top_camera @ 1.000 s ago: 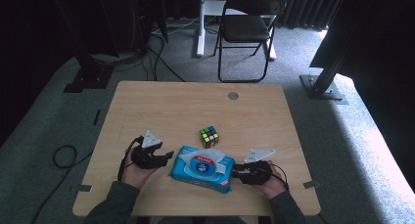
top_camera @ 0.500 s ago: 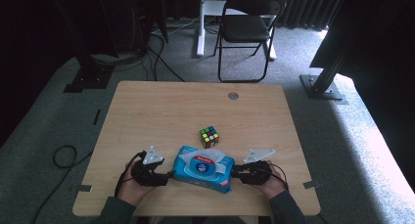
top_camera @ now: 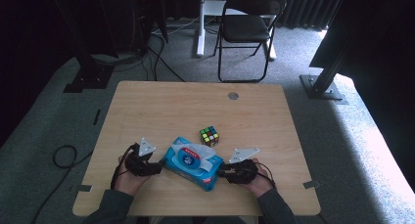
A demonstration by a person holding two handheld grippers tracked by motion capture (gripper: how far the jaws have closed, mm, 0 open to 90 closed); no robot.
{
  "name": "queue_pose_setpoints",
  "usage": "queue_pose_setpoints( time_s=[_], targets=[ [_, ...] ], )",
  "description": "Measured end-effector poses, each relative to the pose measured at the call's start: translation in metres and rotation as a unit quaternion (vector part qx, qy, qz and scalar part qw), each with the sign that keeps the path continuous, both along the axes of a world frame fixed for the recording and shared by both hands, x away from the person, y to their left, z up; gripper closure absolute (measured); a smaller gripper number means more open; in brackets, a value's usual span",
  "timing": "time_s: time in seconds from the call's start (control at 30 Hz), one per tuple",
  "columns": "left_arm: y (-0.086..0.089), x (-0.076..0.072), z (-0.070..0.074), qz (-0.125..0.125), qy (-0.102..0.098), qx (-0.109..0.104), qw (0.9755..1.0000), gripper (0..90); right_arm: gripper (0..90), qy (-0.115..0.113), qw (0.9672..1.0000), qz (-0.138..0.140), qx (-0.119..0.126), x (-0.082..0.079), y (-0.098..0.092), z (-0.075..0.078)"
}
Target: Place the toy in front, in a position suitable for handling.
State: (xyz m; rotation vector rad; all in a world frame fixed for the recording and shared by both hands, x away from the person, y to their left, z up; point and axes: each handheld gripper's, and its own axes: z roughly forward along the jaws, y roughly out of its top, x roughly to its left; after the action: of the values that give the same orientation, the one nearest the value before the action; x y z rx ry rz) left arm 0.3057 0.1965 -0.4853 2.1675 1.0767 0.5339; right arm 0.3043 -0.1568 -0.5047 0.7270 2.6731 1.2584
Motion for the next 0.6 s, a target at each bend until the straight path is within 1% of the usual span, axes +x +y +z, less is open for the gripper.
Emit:
queue_pose_setpoints(
  time_s=[0.07, 0.17, 0.23, 0.3, 0.37, 0.4, 0.43, 0.5, 0.53, 0.6],
  targets=[
    [0.0, 0.005, 0.0, 0.004, -0.006, 0.006, 1.0, 35.9, 67.6, -0.002, 1.0, 0.004, 0.0, 0.001, 0.001, 0.002],
    [-0.002, 0.014, 0.0, 0.011, -0.011, 0.012, 0.9998, 36.0, 67.3, -0.008, 1.0, 0.0, 0.003, 0.001, -0.005, 0.005],
    [-0.003, 0.02, -0.001, 0.019, -0.015, 0.011, 0.9997, 36.1, 65.6, -0.011, 0.9998, -0.016, 0.006, 0.002, -0.012, 0.007],
    [-0.004, 0.025, -0.002, 0.026, -0.016, 0.011, 0.9995, 36.3, 65.1, -0.006, 0.9996, -0.025, 0.01, 0.006, -0.016, 0.006],
    [-0.004, 0.027, -0.002, 0.031, -0.017, 0.012, 0.9993, 36.3, 65.1, -0.003, 0.9996, -0.025, 0.01, 0.007, -0.015, 0.005],
    [-0.004, 0.028, -0.002, 0.034, -0.017, 0.013, 0.9992, 36.3, 65.9, 0.001, 0.9999, -0.014, 0.005, 0.008, -0.01, 0.002],
    [-0.005, 0.027, -0.002, 0.035, -0.018, 0.013, 0.9991, 36.2, 68.1, 0.002, 0.9999, -0.011, 0.002, 0.008, -0.007, 0.001],
    [-0.005, 0.026, -0.002, 0.04, -0.02, 0.022, 0.9988, 36.2, 71.2, -0.004, 0.9999, -0.003, -0.009, 0.007, 0.0, -0.001],
    [-0.005, 0.026, -0.001, 0.045, -0.02, 0.027, 0.9984, 36.5, 71.6, -0.007, 0.9999, -0.002, -0.012, 0.007, 0.002, -0.001],
    [-0.005, 0.025, -0.001, 0.048, -0.022, 0.031, 0.9981, 37.2, 72.2, -0.007, 0.9999, 0.0, -0.011, 0.007, 0.002, -0.001]
  ],
)
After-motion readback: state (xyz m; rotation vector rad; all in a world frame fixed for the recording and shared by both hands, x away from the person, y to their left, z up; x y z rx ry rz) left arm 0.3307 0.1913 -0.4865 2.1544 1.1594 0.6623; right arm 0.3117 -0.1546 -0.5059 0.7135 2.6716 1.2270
